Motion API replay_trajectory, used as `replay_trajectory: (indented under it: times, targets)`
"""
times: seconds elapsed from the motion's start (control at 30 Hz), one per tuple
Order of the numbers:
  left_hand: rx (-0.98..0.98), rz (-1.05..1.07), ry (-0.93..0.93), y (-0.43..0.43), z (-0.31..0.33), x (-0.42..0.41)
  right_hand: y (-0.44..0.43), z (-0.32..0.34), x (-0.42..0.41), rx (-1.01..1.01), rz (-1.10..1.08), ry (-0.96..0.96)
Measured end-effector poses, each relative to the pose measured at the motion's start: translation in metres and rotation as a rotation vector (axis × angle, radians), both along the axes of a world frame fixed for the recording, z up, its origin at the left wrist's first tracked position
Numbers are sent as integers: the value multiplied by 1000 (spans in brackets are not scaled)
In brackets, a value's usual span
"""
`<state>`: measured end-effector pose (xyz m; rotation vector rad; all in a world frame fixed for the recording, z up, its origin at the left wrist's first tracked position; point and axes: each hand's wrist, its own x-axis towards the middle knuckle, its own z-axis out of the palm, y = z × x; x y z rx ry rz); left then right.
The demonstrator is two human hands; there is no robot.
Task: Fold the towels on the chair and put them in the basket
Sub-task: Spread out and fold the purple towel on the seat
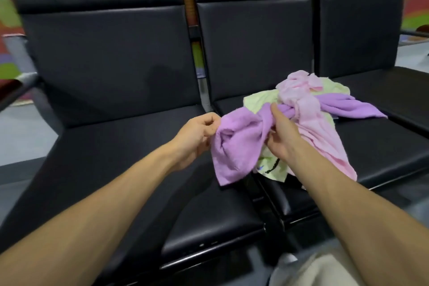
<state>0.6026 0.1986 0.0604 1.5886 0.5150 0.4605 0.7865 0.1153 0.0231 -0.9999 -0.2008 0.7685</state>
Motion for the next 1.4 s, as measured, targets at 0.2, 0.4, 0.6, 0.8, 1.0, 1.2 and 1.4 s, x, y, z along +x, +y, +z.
replay_trajectory:
  times: [0.2,0.4,0.6,0.8,1.0,1.2,1.4]
  targets:
    - [-32,109,72,10,-14,-47,25,15,-29,-150,58,-497]
    - [-147,350,19,33,-30,-102,42,6,-82,-370,127,-800]
    - [-230,383,110,45,-43,-146,44,18,-137,-257,577,-1122]
    - [-120,349,144,48,-44,-163,38,12,-169,-315,1083,-1106]
    - [-115,472,144,52,-40,-178,39,11,-150,-491,948,-968]
    - [450,601,678,61,-36,-229,48,-13,-124,-1012,675,-1386]
    - [724,471,963,44,-34,-220,71,-20,-149,-1071,545,-1486]
